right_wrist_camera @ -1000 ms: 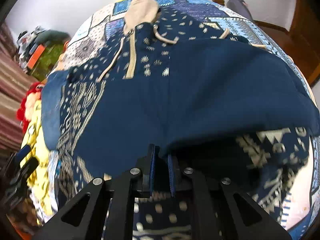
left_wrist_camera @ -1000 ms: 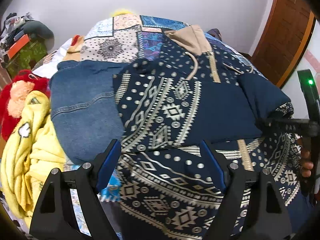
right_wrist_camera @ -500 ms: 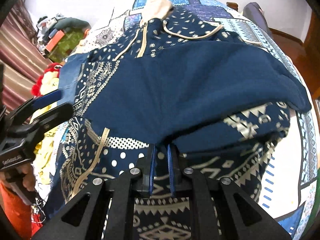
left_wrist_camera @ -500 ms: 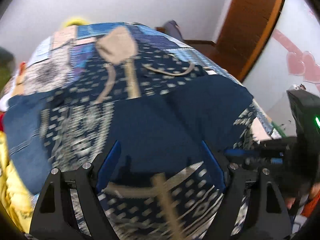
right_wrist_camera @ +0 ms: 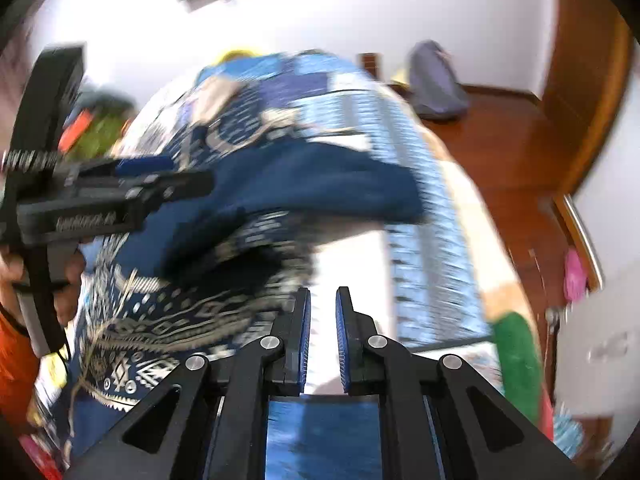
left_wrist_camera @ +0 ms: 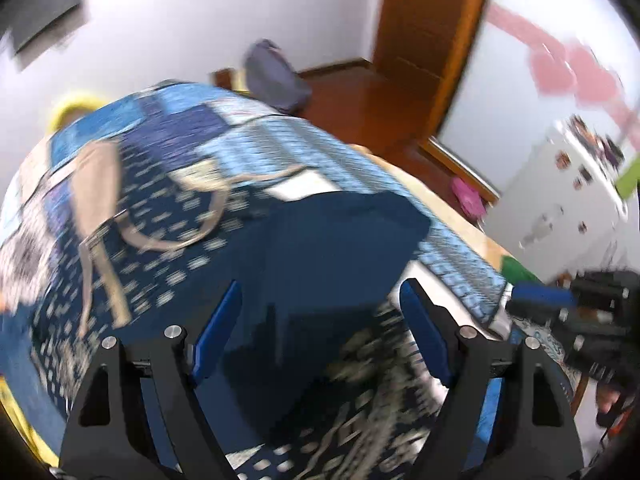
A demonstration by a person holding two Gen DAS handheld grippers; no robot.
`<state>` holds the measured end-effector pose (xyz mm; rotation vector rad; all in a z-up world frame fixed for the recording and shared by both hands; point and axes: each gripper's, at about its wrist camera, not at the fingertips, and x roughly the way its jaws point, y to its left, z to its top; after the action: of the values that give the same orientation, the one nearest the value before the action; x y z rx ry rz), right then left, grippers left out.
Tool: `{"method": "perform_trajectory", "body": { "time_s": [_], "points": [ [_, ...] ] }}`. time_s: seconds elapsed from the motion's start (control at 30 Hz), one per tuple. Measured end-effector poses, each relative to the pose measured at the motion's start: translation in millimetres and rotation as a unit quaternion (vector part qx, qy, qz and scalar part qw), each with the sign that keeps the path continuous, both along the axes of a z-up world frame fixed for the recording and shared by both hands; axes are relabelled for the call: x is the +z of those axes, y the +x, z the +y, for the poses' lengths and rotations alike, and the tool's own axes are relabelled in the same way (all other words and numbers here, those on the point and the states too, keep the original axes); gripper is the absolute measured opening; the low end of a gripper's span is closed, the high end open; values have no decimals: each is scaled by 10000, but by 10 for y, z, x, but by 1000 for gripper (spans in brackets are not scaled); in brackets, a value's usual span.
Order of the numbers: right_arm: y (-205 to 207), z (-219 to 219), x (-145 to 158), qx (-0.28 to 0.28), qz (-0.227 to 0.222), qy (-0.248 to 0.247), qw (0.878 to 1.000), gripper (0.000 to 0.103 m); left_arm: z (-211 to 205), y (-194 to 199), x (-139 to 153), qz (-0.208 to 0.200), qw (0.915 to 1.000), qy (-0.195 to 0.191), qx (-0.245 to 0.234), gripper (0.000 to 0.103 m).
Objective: Fold large clothes
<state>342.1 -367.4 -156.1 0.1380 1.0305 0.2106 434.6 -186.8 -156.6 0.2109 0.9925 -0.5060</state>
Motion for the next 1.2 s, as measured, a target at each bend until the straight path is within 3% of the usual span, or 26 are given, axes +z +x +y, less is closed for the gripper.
{"method": "perform_trajectory", "body": {
  "time_s": [0.1,0.2,0.27,0.33,0.43,0.47,0.6,0.73,0.9,1.0,1.1,1.2],
  "points": [
    [-5,-398,14,-448,-3,62,9990,8,-438,51,-203,80,9981,443,-426,81],
    [-17,-594,19,-666,-12,54,9978,8,-767,78,-483,-75,9912,1150,-649,81],
    [-30,-682,14,-744,-2,101,9972,8,-894,82,-620,-389,9827,1656,-726,70],
    [-42,-713,2,-795,7,144,9967,8,-938,86,-703,-758,9735,2048,-676,38],
    [-61,-686,-44,-785,43,184,9967,8,-829,140,-608,-805,9802,1753,-444,10],
    [-52,-656,-58,-774,58,177,9968,8,-717,168,-494,-751,9859,1459,-334,6],
    [-26,-522,-96,-658,122,156,9976,8,-286,230,4,-809,9952,550,47,6],
    [67,-267,-38,-391,23,70,9992,8,450,220,597,-1170,9915,-7,575,5],
    [250,145,101,18,-192,-38,9998,8,1384,79,1101,-1699,9775,-163,1238,4],
    [413,485,209,316,-333,-121,9989,8,1899,-18,1216,-1929,9689,-86,1547,4],
    [576,802,236,533,-397,-276,9974,8,2299,-106,1078,-1872,9670,-12,1730,4],
    [747,1168,99,818,-335,-629,9941,8,2600,-196,721,-1581,9695,102,1871,4]
  ]
}}
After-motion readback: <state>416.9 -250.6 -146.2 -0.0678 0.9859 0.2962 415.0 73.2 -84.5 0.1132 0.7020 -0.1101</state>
